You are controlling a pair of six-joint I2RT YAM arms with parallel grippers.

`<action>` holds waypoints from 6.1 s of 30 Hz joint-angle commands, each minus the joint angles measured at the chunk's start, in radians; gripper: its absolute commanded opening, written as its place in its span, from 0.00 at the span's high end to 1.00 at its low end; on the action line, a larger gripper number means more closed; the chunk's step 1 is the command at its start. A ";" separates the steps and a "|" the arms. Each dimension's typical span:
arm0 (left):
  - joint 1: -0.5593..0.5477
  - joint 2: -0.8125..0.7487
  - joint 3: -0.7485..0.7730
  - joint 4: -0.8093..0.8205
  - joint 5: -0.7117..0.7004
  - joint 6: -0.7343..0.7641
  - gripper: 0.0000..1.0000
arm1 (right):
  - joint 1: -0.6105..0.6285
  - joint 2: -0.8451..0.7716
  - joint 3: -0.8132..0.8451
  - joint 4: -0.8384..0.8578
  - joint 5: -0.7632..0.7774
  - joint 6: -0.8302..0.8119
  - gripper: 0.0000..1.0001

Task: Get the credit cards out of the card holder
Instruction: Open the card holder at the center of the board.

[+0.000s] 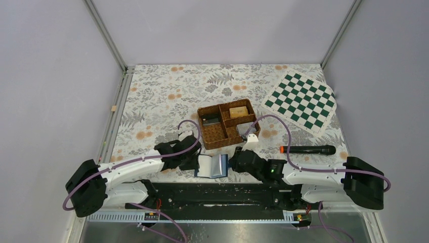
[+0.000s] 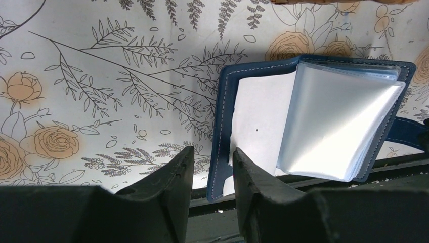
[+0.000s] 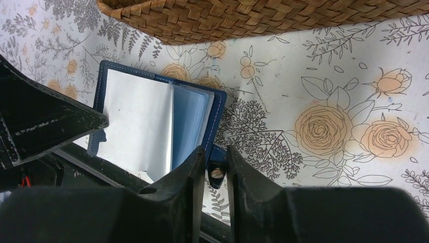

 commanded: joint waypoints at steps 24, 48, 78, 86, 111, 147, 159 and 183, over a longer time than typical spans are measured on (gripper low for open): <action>-0.003 -0.007 -0.091 0.114 0.045 -0.027 0.65 | -0.004 -0.207 0.069 -0.057 -0.129 0.032 0.65; -0.003 -0.027 -0.122 0.119 0.050 -0.039 0.65 | -0.003 0.083 0.021 0.079 -0.166 0.093 0.61; -0.003 -0.033 -0.113 0.127 0.069 -0.032 0.65 | -0.003 0.143 0.044 0.278 -0.297 0.066 0.48; -0.002 -0.044 -0.116 0.130 0.073 -0.036 0.65 | -0.003 0.173 0.048 0.348 -0.328 0.051 0.47; -0.002 -0.228 -0.028 -0.036 -0.017 -0.073 0.60 | -0.003 0.182 0.035 0.250 -0.226 0.074 0.74; -0.003 -0.212 -0.071 0.088 0.098 -0.051 0.64 | -0.004 0.237 0.097 0.379 -0.296 0.041 0.66; 0.001 -0.220 -0.071 0.070 0.093 -0.056 0.63 | -0.004 0.341 0.145 0.458 -0.334 0.061 0.61; 0.029 -0.342 -0.129 0.137 0.154 0.066 0.36 | -0.004 0.382 0.192 0.488 -0.295 0.070 0.61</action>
